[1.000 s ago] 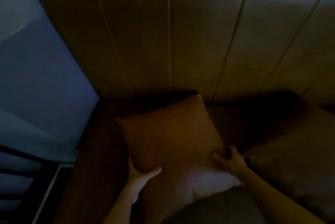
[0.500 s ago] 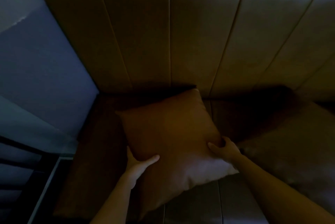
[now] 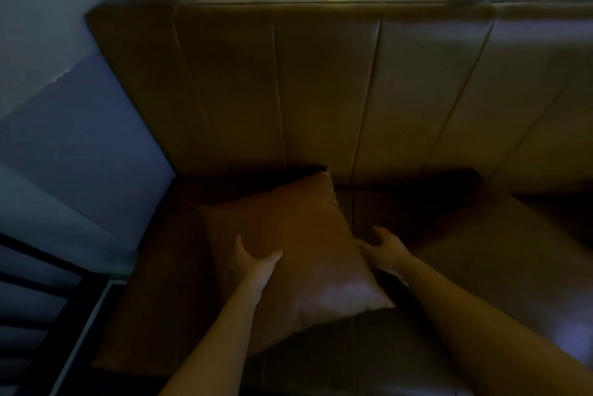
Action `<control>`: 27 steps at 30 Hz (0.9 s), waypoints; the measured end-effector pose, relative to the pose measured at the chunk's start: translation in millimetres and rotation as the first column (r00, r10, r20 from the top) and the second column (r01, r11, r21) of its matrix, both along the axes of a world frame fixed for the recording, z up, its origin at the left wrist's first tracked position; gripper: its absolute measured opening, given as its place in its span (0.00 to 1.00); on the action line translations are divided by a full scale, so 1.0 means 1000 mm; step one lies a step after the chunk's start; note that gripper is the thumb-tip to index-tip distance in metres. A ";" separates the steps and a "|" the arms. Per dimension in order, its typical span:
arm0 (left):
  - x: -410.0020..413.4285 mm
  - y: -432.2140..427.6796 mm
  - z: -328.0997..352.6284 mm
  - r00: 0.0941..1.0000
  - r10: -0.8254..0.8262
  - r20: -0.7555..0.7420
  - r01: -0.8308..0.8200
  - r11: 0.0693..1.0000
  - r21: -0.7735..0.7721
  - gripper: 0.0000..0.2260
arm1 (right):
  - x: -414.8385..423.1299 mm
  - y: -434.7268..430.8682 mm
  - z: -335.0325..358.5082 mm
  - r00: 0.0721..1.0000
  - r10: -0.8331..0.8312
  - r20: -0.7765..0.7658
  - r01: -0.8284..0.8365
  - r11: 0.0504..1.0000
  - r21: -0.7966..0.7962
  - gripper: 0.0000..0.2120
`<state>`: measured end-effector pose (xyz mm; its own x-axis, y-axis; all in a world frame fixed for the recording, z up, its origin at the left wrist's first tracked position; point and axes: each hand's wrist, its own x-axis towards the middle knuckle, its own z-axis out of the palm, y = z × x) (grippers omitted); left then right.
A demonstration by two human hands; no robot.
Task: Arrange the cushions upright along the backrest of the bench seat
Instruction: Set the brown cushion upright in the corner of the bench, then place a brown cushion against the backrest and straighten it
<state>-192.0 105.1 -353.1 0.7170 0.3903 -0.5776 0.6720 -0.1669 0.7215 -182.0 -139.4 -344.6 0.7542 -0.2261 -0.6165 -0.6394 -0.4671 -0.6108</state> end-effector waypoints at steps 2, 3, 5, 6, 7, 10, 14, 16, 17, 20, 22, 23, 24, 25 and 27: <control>-0.001 -0.036 0.008 0.999 0.022 0.031 -0.021 0.999 -0.033 0.43 | -0.003 -0.027 0.006 1.000 -0.017 0.007 0.017 1.000 0.015 0.37; -0.003 -0.057 0.013 0.999 0.029 0.038 -0.028 0.998 -0.048 0.42 | -0.007 -0.043 0.013 1.000 -0.016 0.012 0.016 1.000 0.019 0.36; -0.010 -0.092 0.022 0.999 0.018 0.043 -0.014 0.996 -0.092 0.41 | -0.011 -0.072 0.021 1.000 0.003 0.025 -0.003 1.000 0.019 0.34; -0.016 -0.119 0.028 0.999 0.004 0.036 0.000 0.992 -0.125 0.40 | -0.015 -0.097 0.029 0.999 0.017 0.028 -0.018 1.000 0.015 0.34; -0.023 -0.142 0.032 1.000 -0.011 0.017 0.014 0.988 -0.155 0.40 | -0.020 -0.120 0.035 0.999 0.025 0.022 -0.026 0.999 0.021 0.34; -0.040 -0.208 0.050 0.998 -0.036 -0.057 0.019 0.962 -0.273 0.40 | -0.033 -0.189 0.052 0.998 0.047 0.041 -0.047 0.999 -0.001 0.34; -0.055 -0.271 0.057 0.991 -0.112 -0.075 0.091 0.966 -0.243 0.41 | -0.045 -0.258 0.070 0.998 0.024 0.054 -0.020 0.997 -0.072 0.34; -0.060 -0.295 0.056 0.987 -0.146 -0.071 0.129 0.971 -0.203 0.42 | -0.053 -0.284 0.072 0.998 -0.004 0.056 0.008 0.996 -0.085 0.34; -0.062 -0.305 0.054 0.986 -0.153 -0.071 0.135 0.968 -0.213 0.42 | -0.057 -0.295 0.070 0.998 -0.023 0.055 0.028 0.996 -0.083 0.34; -0.067 -0.330 0.040 0.978 -0.182 -0.097 0.156 0.960 -0.233 0.46 | -0.071 -0.326 0.060 0.996 -0.081 0.031 0.084 0.992 -0.089 0.35; -0.071 -0.341 0.027 0.971 -0.196 -0.140 0.162 0.961 -0.224 0.50 | -0.075 -0.344 0.048 0.994 -0.104 0.018 0.106 0.989 -0.102 0.35; -0.074 -0.346 0.021 0.968 -0.195 -0.160 0.157 0.962 -0.222 0.52 | -0.075 -0.354 0.042 0.995 -0.101 0.017 0.102 0.988 -0.120 0.35; -0.076 -0.351 0.014 0.966 -0.187 -0.180 0.145 0.964 -0.221 0.53 | -0.073 -0.364 0.035 0.995 -0.103 0.008 0.103 0.986 -0.131 0.36; -0.077 -0.356 0.006 0.962 -0.172 -0.211 0.125 0.968 -0.217 0.54 | -0.071 -0.374 0.030 0.994 -0.113 -0.007 0.111 0.986 -0.128 0.37; -0.082 -0.364 -0.008 0.949 -0.131 -0.287 0.067 0.972 -0.223 0.56 | -0.067 -0.391 0.021 0.992 -0.125 -0.031 0.121 0.987 -0.104 0.37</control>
<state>-273.9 -258.5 -361.1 0.5285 0.1739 -0.8309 0.8489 -0.1115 0.5166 -249.2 -530.8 -323.7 0.6936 -0.3788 -0.6127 -0.7173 -0.4420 -0.5387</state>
